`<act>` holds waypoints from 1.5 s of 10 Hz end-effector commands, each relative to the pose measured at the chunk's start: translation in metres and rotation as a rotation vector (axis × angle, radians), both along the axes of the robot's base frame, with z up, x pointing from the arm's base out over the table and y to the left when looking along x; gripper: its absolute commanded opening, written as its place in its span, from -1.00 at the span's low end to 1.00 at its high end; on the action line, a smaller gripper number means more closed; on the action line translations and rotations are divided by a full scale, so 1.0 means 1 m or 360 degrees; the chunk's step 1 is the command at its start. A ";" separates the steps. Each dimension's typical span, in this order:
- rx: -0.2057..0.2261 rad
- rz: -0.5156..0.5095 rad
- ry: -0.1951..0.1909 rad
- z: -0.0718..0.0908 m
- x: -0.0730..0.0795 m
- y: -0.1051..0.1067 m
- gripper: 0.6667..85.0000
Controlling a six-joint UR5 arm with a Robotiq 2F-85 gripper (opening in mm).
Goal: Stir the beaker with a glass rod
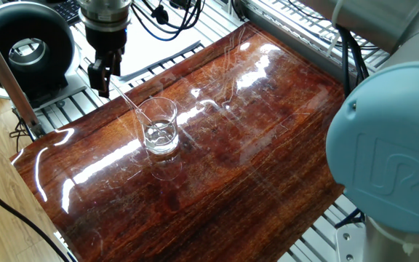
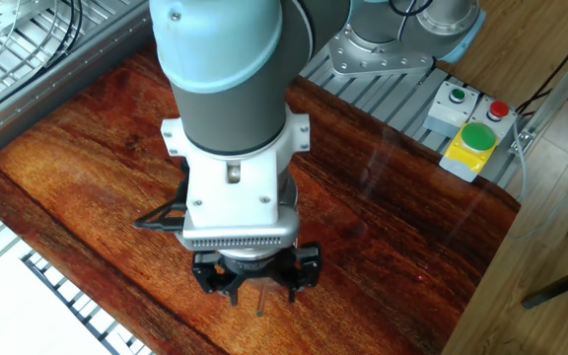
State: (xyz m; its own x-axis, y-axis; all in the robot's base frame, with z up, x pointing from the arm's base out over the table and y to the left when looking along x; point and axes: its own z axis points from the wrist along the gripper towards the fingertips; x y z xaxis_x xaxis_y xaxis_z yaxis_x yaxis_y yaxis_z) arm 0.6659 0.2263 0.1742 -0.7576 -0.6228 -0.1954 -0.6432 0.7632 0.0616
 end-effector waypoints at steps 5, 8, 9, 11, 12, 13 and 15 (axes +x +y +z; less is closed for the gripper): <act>0.0069 0.0038 -0.0047 0.006 -0.007 -0.007 0.34; 0.0077 0.0034 -0.0043 0.007 -0.009 -0.010 0.18; 0.0082 0.0029 -0.0043 0.007 -0.009 -0.008 0.17; 0.0055 0.0024 -0.0059 0.004 -0.007 -0.013 0.01; 0.0055 0.0024 -0.0059 0.002 -0.007 -0.013 0.00; 0.0055 0.0026 -0.0062 0.000 -0.007 -0.014 0.00; 0.0055 0.0028 -0.0062 -0.003 -0.007 -0.014 0.00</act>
